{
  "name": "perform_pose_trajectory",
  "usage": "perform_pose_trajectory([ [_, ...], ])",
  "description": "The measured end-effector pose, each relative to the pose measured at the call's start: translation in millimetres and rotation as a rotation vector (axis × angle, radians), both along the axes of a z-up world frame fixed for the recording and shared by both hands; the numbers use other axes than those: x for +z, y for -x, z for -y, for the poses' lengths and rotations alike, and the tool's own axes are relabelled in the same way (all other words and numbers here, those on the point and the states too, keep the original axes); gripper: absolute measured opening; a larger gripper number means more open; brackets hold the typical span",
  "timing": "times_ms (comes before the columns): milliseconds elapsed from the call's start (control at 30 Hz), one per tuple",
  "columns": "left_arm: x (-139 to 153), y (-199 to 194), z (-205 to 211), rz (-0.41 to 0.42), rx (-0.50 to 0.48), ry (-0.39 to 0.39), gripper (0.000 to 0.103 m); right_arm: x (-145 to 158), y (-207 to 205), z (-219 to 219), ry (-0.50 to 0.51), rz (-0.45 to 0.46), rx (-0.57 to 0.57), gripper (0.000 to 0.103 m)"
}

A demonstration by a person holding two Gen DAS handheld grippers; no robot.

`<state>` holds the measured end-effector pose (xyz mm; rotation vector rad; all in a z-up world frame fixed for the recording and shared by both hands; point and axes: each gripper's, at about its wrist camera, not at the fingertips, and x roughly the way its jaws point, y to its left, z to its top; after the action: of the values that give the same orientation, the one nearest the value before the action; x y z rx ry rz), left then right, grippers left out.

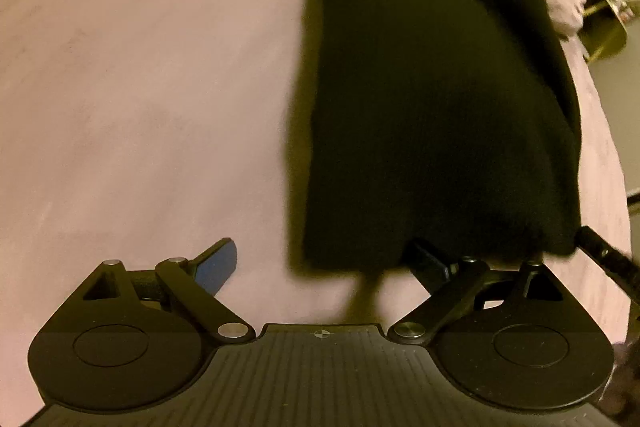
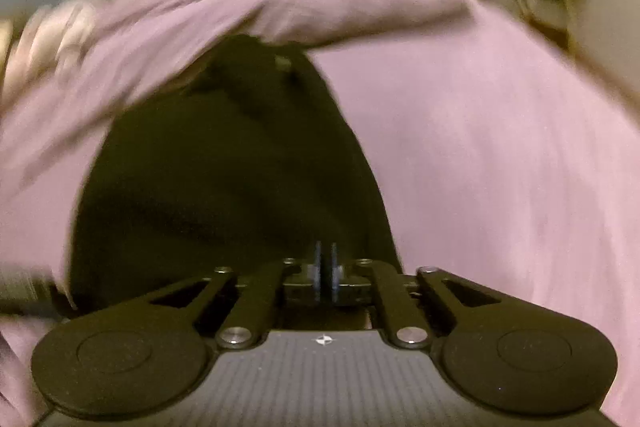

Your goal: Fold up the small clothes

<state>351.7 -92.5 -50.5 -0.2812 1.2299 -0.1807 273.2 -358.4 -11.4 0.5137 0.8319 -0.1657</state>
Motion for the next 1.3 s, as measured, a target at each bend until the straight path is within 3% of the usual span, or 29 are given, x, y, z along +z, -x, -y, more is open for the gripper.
perform_pose_trajectory([
  [100,-1.2,19.7,4.3,0.042,-0.065,-0.065,0.096,-18.9,15.6,22.3,-0.293,0.012,-0.115,0.018],
  [167,-3.6,24.1,9.4,0.063,-0.095,-0.085,0.096,-29.3,17.4,31.3,-0.398,0.029,-0.191,0.046],
  [300,-9.2,17.9,24.6,0.095,-0.101,-0.105,0.095,-53.6,14.2,44.7,-0.602,0.078,-0.324,0.054],
  [400,-9.3,12.2,33.7,0.124,-0.089,-0.108,0.091,-69.5,7.9,47.6,-0.699,0.089,-0.375,0.052],
  [467,-8.7,5.8,37.9,0.135,-0.088,-0.103,0.084,-74.7,6.1,51.0,-0.747,0.107,-0.379,0.023],
  [533,-8.3,5.7,40.0,0.146,-0.096,-0.114,0.075,-64.3,5.1,52.9,-0.692,0.125,-0.349,0.018],
  [667,-5.6,7.5,28.3,0.145,-0.080,-0.106,0.056,-23.9,-1.0,40.1,-0.363,0.161,-0.192,0.015],
  [733,-5.6,7.4,20.1,0.121,-0.051,-0.064,0.049,-15.7,-7.7,29.5,-0.187,0.129,-0.110,0.015],
  [800,-6.4,6.5,7.7,0.095,-0.041,-0.023,0.048,-21.0,-16.3,18.6,-0.045,0.065,-0.031,0.015],
  [900,-4.6,6.4,-2.1,0.063,-0.061,-0.010,0.052,-26.9,-29.8,19.2,0.013,-0.040,0.037,0.020],
  [967,3.4,5.8,-8.4,0.049,-0.084,-0.033,0.059,-13.8,-29.7,23.8,0.056,-0.031,0.020,0.038],
  [1033,14.5,5.2,-17.4,0.065,-0.104,-0.047,0.062,6.2,-27.6,24.2,0.184,-0.008,0.011,0.038],
  [1100,25.4,4.8,-26.1,0.084,-0.116,-0.044,0.064,20.8,-28.9,24.6,0.237,0.033,0.014,0.038],
  [1300,48.3,-16.4,-17.4,0.103,-0.188,0.013,0.064,28.0,-82.0,-22.0,0.275,0.128,0.328,0.027],
])
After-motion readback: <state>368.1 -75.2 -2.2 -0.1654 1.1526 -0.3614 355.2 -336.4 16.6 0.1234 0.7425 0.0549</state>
